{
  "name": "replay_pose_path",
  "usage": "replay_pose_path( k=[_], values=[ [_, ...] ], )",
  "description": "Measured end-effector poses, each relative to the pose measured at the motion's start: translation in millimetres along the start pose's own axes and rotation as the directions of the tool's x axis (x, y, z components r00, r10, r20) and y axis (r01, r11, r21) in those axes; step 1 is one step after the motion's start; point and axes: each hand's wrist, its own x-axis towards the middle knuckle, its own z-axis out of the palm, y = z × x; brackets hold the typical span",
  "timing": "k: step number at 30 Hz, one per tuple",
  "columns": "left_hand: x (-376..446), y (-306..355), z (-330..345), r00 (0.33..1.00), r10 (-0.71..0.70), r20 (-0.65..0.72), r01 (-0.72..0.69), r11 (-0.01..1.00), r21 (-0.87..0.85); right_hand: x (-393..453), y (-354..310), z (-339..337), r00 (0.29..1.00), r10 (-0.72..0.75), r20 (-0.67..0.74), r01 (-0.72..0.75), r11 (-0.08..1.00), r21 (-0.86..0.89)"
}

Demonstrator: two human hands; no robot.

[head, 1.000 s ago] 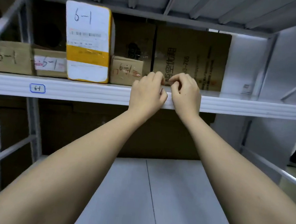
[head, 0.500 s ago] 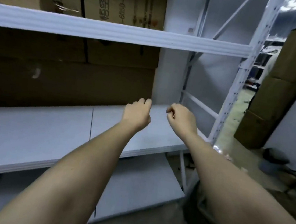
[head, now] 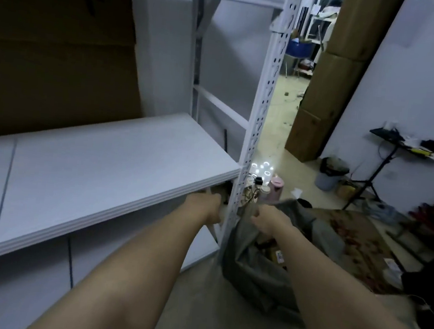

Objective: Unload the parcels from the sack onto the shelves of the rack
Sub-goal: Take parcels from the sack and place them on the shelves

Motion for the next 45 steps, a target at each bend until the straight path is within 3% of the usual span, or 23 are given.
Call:
replay_pose_path(
  k=[13, 23, 27, 35, 45],
  values=[
    [158, 33, 4, 0.947, 0.151, 0.283, -0.135, 0.988, -0.075, 142, 89, 10, 0.925, 0.170, 0.341, -0.155, 0.985, -0.073],
    [255, 82, 27, 0.942, 0.089, 0.324, -0.047, 0.990, -0.134, 233, 173, -3, 0.887, 0.278, 0.369, -0.274, 0.960, -0.066],
    [305, 117, 50, 0.950, 0.052, 0.309, 0.019, 0.975, -0.224, 282, 218, -3, 0.875, 0.251, 0.415, -0.215, 0.968, -0.132],
    [375, 177, 120, 0.886, -0.013, 0.463, 0.157, 0.949, -0.274, 375, 290, 37, 0.853, 0.213, 0.478, -0.164, 0.976, -0.141],
    [457, 195, 234, 0.907, 0.001, 0.420, 0.026, 0.998, -0.058, 452, 342, 146, 0.837, 0.214, 0.503, -0.224, 0.974, -0.041]
  ],
)
